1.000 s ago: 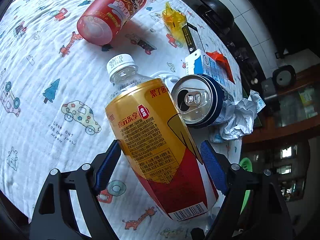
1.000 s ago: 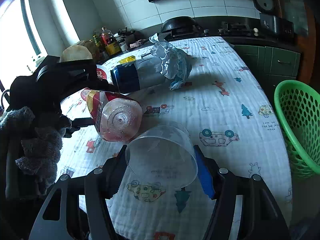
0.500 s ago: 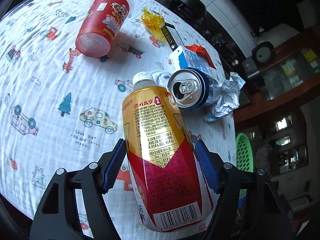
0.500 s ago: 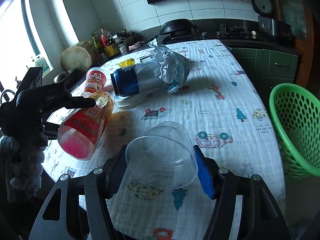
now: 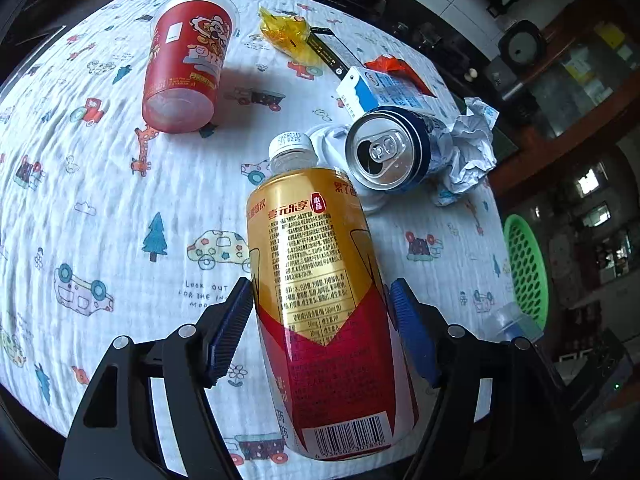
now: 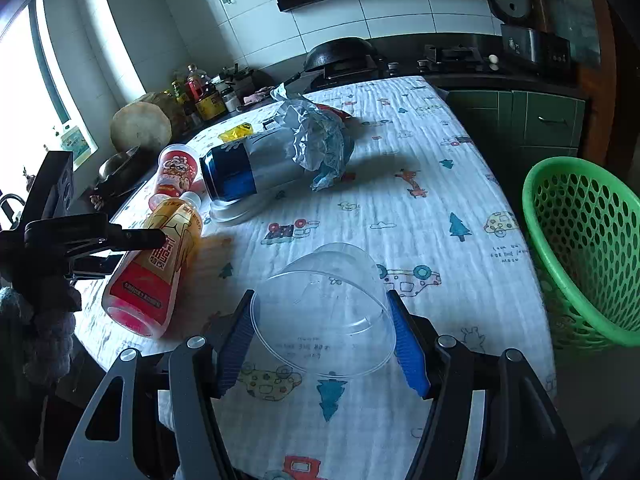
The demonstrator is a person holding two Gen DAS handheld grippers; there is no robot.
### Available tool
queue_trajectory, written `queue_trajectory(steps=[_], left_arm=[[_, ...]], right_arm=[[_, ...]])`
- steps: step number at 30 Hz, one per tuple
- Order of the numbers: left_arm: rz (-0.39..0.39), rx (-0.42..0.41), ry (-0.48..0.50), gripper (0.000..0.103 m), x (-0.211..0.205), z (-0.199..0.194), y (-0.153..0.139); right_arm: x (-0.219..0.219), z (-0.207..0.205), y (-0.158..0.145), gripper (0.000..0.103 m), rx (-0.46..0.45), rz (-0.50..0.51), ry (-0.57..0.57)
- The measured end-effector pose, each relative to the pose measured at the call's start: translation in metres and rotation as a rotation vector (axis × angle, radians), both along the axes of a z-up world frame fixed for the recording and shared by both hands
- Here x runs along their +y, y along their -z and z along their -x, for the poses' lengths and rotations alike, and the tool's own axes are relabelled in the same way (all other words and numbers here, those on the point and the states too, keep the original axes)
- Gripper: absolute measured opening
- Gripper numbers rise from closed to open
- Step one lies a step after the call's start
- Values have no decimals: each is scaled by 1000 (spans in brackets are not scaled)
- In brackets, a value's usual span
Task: Collect trash
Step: 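Drop the clear cup into the basket with the right tool while the left tool drops the bottle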
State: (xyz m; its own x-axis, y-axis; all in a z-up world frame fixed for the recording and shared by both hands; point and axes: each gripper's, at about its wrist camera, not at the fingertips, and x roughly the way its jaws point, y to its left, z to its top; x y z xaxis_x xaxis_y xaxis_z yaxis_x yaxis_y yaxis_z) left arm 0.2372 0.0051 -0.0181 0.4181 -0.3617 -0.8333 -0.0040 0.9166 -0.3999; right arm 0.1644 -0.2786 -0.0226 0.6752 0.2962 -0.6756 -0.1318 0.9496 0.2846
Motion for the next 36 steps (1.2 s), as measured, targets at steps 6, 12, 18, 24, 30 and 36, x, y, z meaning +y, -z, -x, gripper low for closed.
queue_trajectory(steps=[6,12,18,24,30,36], left_arm=[[-26,24,-12,77,-2,-11,7],[-8,7,28,69,-9,-10,7],[27,-31,71,68,-7,2,-7],[70,-85,112,67,-2,18,-33],[130,-140,149,67,-9,25,-61],[185,-182,248,67,-48,19,-82]], right_arm=[[-9,0,0,62,-4,-1,18],[-30,0,-3,62,-13,8,72],[-69,2,-10,62,-34,23,164],[-137,-3,-4,62,1,69,300],[-206,-10,17,62,74,117,427],[-243,-18,39,62,128,95,467]])
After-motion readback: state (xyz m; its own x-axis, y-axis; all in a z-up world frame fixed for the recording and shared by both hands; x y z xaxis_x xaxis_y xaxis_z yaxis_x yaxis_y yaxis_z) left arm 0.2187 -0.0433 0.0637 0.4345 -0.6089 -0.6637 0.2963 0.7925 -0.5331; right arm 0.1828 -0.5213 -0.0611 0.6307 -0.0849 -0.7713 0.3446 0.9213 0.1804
